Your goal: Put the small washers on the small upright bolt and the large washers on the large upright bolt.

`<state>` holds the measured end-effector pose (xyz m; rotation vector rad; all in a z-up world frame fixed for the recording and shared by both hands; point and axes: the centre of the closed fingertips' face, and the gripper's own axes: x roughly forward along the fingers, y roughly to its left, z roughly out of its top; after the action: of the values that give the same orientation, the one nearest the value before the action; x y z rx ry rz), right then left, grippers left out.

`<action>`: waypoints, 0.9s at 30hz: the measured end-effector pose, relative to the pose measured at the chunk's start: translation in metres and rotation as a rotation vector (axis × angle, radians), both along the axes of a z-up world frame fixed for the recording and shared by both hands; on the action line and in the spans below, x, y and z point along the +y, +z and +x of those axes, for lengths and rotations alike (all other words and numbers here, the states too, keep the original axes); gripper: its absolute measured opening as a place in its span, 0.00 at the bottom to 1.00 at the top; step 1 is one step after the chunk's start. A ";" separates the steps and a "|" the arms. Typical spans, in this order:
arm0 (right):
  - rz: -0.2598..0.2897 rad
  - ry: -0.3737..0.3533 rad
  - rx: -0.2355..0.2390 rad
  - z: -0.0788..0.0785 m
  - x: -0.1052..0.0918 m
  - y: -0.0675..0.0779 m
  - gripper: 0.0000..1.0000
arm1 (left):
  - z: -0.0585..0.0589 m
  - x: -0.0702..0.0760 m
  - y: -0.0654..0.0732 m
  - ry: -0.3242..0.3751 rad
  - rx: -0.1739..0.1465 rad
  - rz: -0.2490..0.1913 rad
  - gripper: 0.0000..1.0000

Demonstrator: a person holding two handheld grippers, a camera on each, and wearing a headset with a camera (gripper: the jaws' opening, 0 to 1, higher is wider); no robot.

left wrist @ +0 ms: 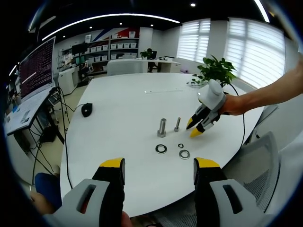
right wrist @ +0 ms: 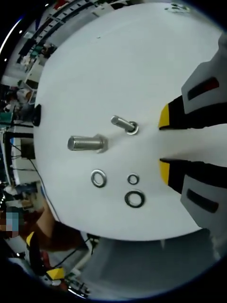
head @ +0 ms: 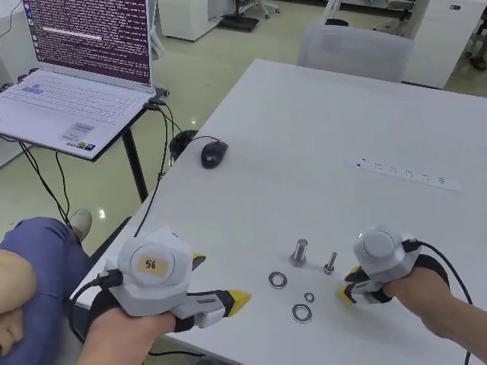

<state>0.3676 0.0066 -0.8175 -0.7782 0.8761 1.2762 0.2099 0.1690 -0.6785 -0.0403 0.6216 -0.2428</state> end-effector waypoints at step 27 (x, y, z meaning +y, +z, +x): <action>0.038 0.154 -0.005 -0.042 0.041 -0.004 0.20 | 0.000 -0.005 0.005 -0.009 -0.017 0.006 0.58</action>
<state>0.3258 0.0472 -0.8219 -0.8309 0.7975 1.4213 0.2100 0.1637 -0.6736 -0.0300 0.6055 -0.2498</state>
